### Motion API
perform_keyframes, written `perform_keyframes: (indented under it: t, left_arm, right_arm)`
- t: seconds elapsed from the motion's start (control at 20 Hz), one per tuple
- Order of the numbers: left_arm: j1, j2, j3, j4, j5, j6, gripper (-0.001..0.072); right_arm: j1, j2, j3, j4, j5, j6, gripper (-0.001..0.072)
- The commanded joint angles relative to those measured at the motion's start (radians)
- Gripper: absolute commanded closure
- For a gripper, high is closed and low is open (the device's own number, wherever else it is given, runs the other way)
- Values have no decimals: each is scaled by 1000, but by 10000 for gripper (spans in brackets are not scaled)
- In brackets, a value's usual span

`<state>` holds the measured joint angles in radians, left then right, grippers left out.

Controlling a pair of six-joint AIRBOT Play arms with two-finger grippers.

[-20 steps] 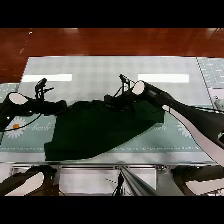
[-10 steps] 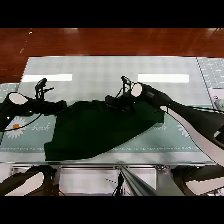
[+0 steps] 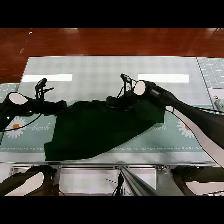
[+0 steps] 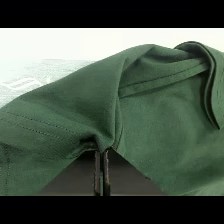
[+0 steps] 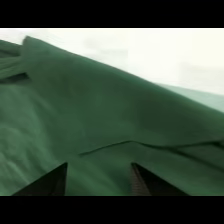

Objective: Fold the shirts.

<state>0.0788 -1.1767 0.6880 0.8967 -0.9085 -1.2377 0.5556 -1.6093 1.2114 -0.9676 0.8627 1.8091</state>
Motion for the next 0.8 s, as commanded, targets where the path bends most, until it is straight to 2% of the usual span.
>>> perform_keyframes:
  t: [0.0,0.25,0.45,0.5,0.6,0.65,0.75]
  left_arm:
    - [0,-1,1,0,0,0,682]
    - [0,-1,1,0,0,0,682]
    - [0,-1,1,0,0,0,683]
    - [0,-1,1,0,1,0,682]
    - [0,-1,1,0,0,0,683]
    - [0,-1,1,0,0,0,682]
    - [0,-1,1,0,0,0,683]
  right_arm:
    - [-2,-9,-1,-37,-12,26,223]
    - [3,-62,0,-31,-111,54,248]
    - [2,-72,0,18,-237,84,480]
    - [0,-72,0,30,-254,84,517]
    - [0,-72,0,23,-266,94,529]
    - [0,-72,0,23,-265,94,565]
    - [0,-72,0,24,-266,94,690]
